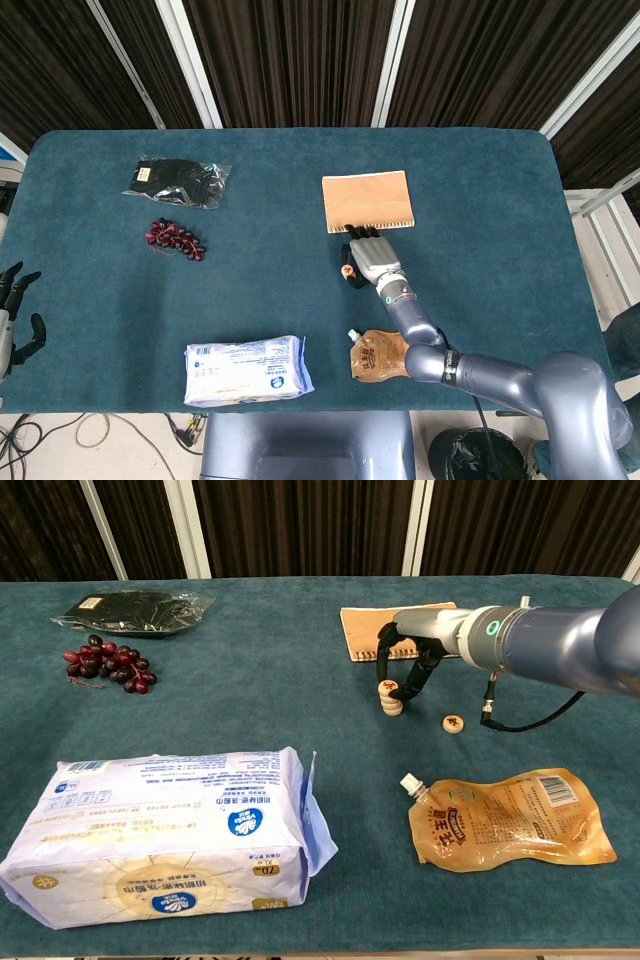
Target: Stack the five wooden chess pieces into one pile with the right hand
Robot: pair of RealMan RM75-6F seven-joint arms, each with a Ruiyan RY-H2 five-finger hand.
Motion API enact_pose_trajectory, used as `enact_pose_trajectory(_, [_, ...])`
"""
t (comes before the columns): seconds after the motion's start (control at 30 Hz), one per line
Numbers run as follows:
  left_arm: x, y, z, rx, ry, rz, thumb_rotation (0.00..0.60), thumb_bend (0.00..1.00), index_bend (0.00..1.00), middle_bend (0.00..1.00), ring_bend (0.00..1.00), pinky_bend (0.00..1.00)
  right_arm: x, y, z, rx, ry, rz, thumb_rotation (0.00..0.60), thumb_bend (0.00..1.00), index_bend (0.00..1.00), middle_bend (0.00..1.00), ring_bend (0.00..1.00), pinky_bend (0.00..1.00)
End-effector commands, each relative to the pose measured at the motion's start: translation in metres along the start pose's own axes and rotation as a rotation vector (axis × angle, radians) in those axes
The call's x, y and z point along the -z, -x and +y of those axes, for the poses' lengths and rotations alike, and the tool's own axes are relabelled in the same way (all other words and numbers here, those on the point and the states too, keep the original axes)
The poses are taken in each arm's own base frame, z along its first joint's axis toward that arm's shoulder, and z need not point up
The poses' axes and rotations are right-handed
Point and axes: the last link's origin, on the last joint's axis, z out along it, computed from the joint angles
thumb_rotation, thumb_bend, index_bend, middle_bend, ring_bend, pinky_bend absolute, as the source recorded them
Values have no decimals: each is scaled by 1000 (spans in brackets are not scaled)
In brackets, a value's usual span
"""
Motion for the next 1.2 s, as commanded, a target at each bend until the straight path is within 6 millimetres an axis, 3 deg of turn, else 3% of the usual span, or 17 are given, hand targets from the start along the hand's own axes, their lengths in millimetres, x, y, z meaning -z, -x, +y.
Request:
enact_pose_trajectory(0.03, [0,0,0,0,0,-1,600,624,171,0,0,0,1,0,0,-2,-1,1,600,406,449,0,0,0])
enact_pose_trajectory(1.2, [0,0,0,0,1,-1,600,624,171,0,0,0,6,3,-6,-6,-34,-6,600,406,450,0,0,0])
